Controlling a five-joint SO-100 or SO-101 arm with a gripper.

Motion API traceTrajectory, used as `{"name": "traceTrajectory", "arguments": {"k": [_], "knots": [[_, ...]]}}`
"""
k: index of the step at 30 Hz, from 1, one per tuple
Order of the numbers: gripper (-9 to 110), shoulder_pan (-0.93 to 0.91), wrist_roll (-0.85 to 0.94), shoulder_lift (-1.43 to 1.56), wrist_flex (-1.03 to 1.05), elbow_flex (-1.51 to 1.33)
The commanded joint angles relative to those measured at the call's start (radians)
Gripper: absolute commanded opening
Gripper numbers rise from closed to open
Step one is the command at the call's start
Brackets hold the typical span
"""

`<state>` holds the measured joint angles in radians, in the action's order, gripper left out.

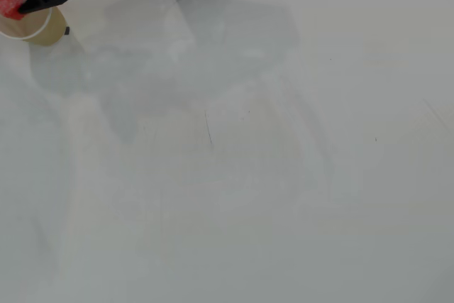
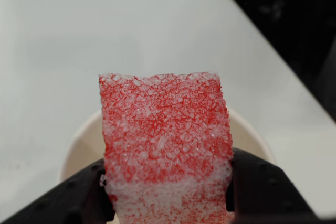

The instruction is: Pick up the cube and drop it in the cup.

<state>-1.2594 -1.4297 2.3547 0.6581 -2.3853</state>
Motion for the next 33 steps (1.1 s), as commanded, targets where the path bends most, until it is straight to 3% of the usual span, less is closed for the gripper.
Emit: {"name": "traceTrajectory", "arguments": {"k": [1,33], "knots": [[6,-0.003,-0.008,0.006,0.008,0.173],[6,0.021,-0.009,-0.017,0.077,0.166]]}}
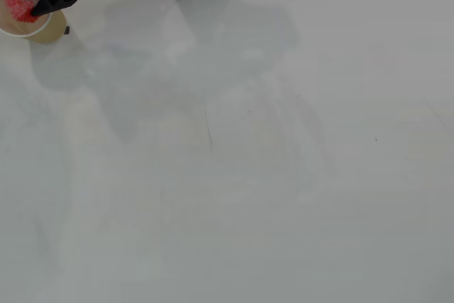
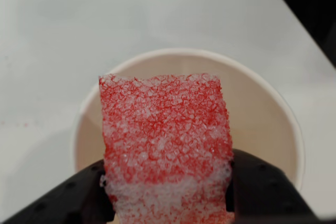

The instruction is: Pick up the cube and drop it in the cup.

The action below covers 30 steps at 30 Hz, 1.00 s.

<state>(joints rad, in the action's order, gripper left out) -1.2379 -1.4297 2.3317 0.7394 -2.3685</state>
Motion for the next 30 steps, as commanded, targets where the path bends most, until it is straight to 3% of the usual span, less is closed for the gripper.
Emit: {"name": "traceTrajectory", "arguments": {"k": [1,7,15,30], "knots": [[6,0.0,-0.009,0.006,-0.008,0.15],[11,-0.005,-0.009,0.009,-0.071,0.15],[25,-0.008,-0.011,0.009,-0.141,0.149],[30,-0.008,-0.011,0.008,-0.155,0.143]]}}
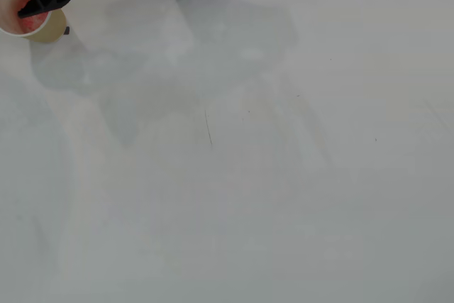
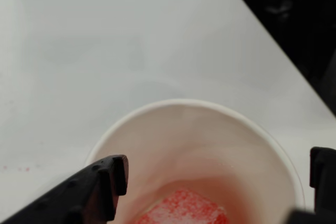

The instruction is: Pick up the cube and drop it in the cup.

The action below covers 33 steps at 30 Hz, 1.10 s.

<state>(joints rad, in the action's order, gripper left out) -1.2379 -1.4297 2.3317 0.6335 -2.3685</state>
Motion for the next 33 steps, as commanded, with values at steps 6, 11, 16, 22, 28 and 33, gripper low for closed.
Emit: {"name": "traceTrajectory", "arguments": {"k": [6,11,16,22,28,33], "knots": [[30,-0.012,-0.011,0.008,-0.051,0.143],[30,-0.018,-0.011,0.008,-0.051,0.141],[32,-0.018,-0.011,0.011,-0.051,0.138],[31,-0.012,-0.011,0.017,-0.051,0.138],[19,0.002,-0.011,0.018,-0.051,0.147],[10,0.026,-0.011,0.029,-0.049,0.14]]}}
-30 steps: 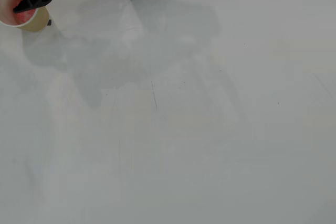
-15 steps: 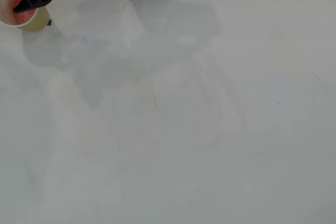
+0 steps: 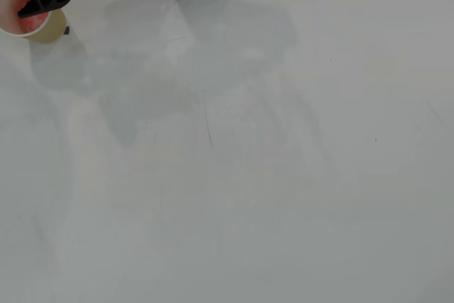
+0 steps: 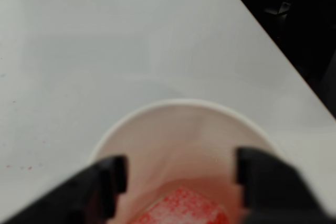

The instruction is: Pick up the cube and drop it in the cup.

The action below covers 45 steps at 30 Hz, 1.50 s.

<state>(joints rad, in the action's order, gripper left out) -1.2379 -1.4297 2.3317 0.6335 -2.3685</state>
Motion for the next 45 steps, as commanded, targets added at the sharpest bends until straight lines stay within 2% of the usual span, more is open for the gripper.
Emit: {"name": "traceTrajectory", "arguments": {"k": [1,5,9,28,38,45], "knots": [[8,0.034,-0.011,0.035,-0.044,0.132],[3,0.08,-0.011,0.077,-0.048,0.087],[3,0.173,-0.011,0.129,-0.051,0.041],[0,0.796,-0.009,0.48,-0.072,-0.331],[0,1.066,0.003,0.695,-0.012,-0.603],[0,1.181,0.003,0.802,0.06,-0.738]]}}
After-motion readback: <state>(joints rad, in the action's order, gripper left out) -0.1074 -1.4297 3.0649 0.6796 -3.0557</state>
